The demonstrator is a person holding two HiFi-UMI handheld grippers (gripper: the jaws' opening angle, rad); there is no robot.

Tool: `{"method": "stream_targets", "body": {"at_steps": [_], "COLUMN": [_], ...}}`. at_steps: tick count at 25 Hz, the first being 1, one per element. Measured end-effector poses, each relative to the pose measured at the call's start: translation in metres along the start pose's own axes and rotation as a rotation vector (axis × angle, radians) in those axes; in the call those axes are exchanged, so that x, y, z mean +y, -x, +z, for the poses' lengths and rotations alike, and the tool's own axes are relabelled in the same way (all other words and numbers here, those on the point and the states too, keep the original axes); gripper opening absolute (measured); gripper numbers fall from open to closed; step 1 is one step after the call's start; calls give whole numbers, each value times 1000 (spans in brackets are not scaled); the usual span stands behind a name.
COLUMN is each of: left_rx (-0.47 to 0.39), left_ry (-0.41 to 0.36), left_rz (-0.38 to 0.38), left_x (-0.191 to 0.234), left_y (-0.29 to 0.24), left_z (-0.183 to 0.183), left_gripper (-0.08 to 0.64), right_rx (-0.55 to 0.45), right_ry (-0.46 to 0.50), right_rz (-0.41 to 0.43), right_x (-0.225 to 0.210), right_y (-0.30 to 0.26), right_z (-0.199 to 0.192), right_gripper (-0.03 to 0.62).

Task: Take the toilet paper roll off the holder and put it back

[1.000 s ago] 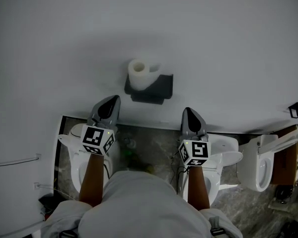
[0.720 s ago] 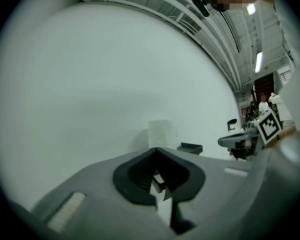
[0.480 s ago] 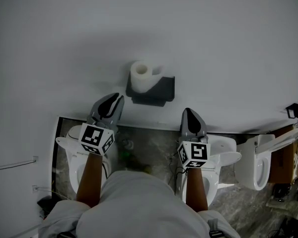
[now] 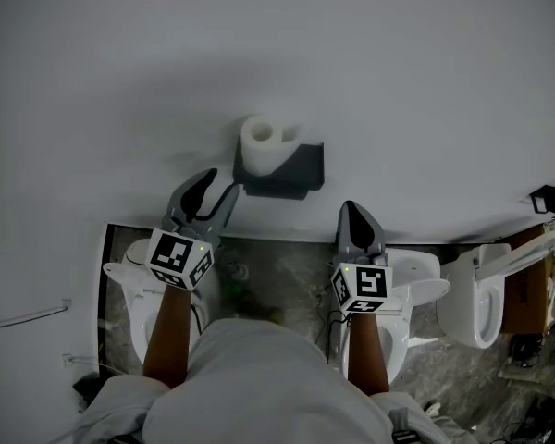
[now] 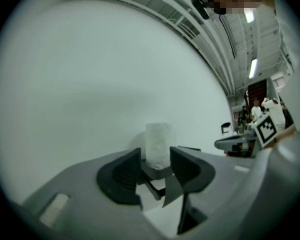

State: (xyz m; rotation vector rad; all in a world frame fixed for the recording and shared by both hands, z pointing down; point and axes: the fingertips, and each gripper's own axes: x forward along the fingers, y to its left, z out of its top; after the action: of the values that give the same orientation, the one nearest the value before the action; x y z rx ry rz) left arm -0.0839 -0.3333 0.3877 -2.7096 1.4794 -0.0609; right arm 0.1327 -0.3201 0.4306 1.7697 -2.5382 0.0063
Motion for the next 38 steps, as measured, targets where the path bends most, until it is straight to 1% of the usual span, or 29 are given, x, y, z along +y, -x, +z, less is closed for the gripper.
{"method": "stream_targets", "body": {"at_steps": [2,4,11,22,38], "left_rx": [2,3,5,-8,14], "left_ry": [-3,-7,-13,-36,-47], "left_rz": [-13,-20,-35,-83,-135], "left_x": [-2,-3,-2,-5,-9], "left_y": [-1,-3,-19,-43,-75], "left_z": [0,1,4,12,7], "left_gripper": [195,202,206,253,295], "right_rx": [2,3,9,22,47], "right_ry": [3,5,5,11,10], "right_rz": [-3,-5,-7,-31,-51], "right_x": [0,0,-3,-10,-21], "right_y": [2,3,-1,0,-8], "right_z": [-1,-1,-2,-5,-14], "right_gripper": [2,2,2,2,2]}}
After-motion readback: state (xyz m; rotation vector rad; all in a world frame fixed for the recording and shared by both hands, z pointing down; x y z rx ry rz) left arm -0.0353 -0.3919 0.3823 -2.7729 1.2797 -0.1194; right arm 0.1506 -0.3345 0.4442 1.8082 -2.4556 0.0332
